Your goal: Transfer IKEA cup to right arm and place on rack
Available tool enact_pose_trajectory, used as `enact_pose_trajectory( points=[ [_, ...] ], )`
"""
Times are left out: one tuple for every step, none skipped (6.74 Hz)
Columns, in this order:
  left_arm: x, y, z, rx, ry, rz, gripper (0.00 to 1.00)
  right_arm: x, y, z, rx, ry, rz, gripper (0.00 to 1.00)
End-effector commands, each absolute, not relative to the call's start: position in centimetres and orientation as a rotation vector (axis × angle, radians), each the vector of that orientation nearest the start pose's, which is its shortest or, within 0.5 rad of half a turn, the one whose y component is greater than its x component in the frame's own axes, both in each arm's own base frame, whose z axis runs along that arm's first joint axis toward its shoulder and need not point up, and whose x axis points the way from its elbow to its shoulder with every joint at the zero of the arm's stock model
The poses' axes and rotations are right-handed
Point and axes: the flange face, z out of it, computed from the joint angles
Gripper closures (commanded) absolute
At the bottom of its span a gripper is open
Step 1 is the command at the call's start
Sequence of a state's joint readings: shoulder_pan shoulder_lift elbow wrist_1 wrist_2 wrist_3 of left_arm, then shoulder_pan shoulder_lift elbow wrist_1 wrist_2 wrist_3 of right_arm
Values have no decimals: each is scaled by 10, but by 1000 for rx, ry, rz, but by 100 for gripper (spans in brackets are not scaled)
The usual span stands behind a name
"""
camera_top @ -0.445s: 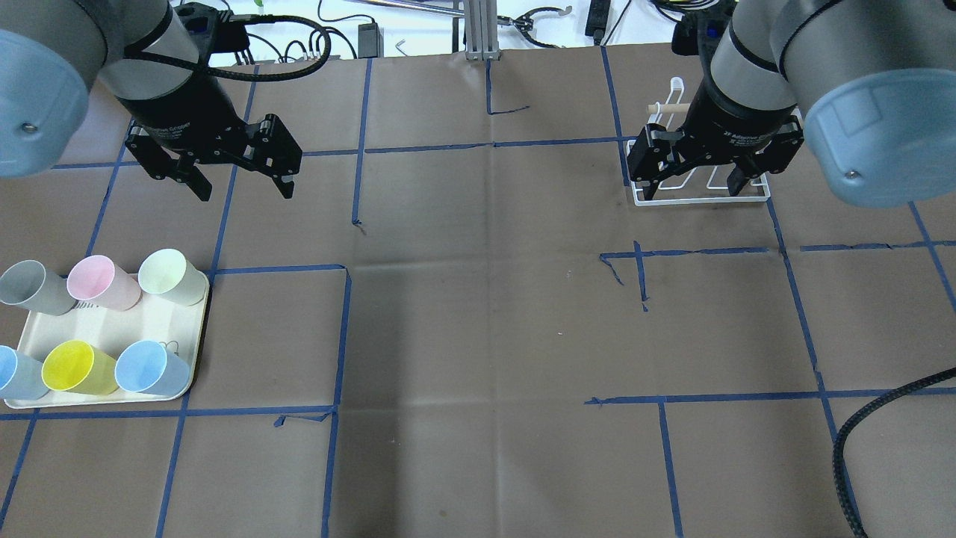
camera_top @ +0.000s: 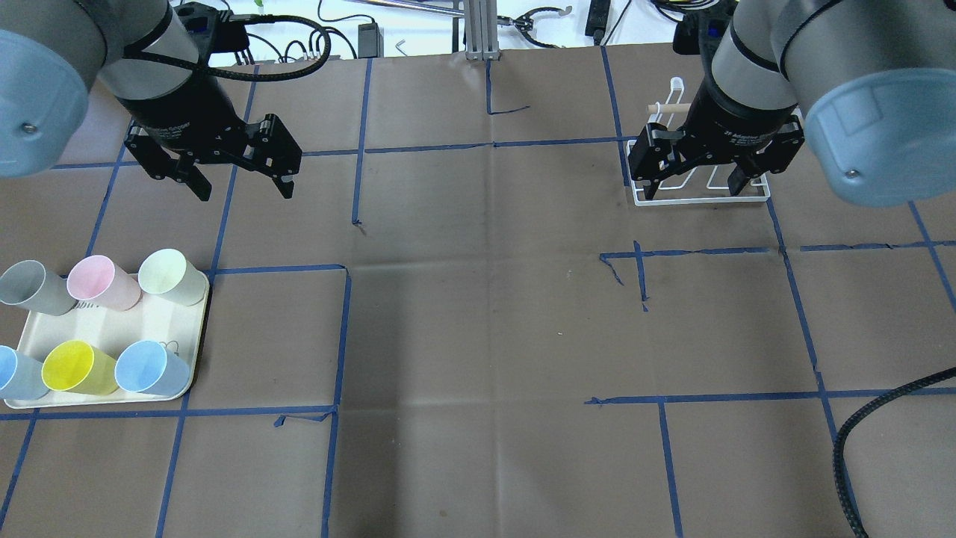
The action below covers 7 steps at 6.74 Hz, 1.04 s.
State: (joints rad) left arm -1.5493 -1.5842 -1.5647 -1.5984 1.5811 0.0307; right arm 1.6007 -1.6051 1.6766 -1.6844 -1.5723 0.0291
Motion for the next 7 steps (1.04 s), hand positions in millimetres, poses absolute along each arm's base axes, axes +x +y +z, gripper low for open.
enact_pose_trajectory(
  points=[
    [-122,-497,481,15,3131,56,0,147,-476,464,0,3141,-65,0],
    [-122,-496,483,17,3131,51,0,147,-476,464,0,3141,-65,0],
    [-121,-497,482,15,3131,53,0,148,-476,464,-2,3141,-63,0],
    [-121,-495,483,15,3133,51,0,147,-476,464,0,3141,-65,0],
    [-119,-496,484,19,3133,49,0,147,-476,464,0,3141,-65,0],
    [-114,-495,481,27,3132,56,0,147,-476,464,0,3141,-65,0],
    [-107,-495,479,55,3131,61,0,147,-476,464,0,3141,-65,0]
  ],
)
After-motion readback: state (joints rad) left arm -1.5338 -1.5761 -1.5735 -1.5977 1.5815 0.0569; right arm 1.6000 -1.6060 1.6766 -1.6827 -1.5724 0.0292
